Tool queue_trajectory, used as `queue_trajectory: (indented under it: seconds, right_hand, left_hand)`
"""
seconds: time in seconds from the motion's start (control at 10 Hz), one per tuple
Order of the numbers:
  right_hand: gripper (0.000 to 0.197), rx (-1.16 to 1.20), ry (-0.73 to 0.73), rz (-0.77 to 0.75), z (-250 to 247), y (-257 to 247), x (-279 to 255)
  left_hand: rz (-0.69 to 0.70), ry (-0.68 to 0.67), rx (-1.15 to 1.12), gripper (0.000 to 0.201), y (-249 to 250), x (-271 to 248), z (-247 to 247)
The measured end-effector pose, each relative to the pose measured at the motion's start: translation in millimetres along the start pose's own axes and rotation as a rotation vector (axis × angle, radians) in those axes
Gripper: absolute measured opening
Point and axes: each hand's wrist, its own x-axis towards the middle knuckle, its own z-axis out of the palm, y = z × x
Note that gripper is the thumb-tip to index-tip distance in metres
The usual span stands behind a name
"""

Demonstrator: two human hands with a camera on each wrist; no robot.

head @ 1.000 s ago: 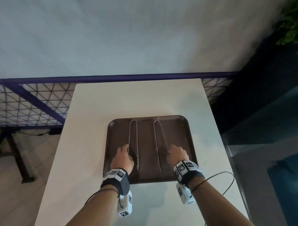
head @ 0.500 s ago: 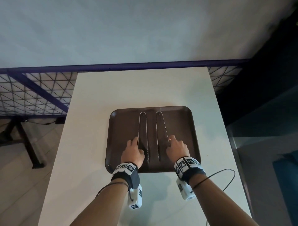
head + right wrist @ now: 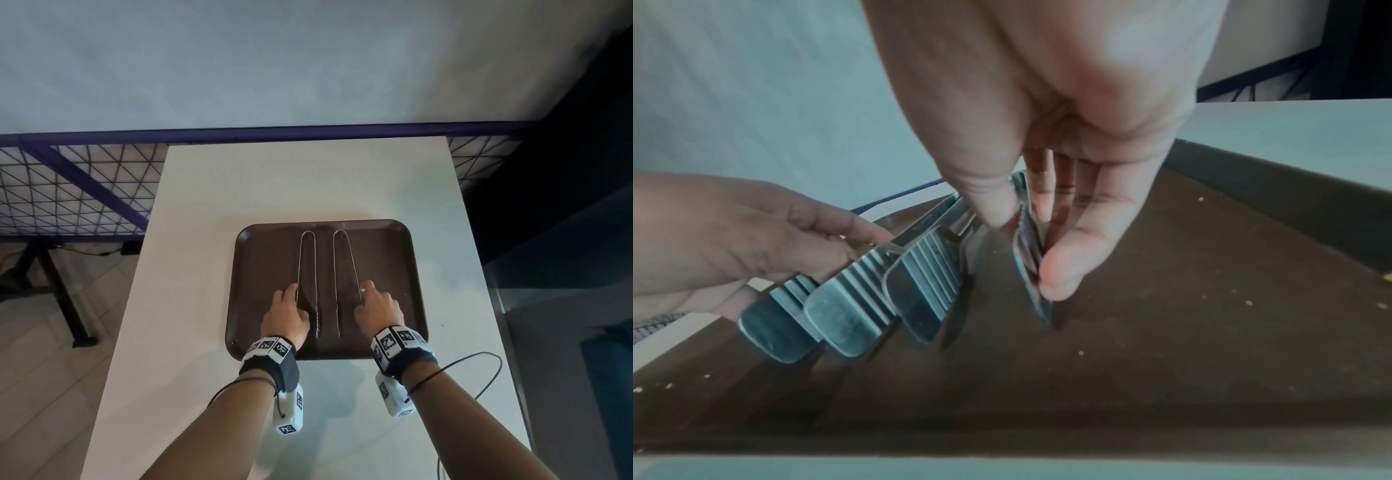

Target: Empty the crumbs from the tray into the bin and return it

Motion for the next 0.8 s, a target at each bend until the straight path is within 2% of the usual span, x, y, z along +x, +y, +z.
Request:
queue_trajectory:
  seconds: [0.5,0.8]
  right_hand:
    - [0.037,0.013,-0.015,0.008,-8,1,-6]
    - [0.045,0.096,0.011,0.000,-14,21,-40]
  left_hand:
    - [0.009,0.012,-0.021,0.056,0,-7,-2]
    - [0.069,0.118,-0.147,0.055,-29,-35,-15]
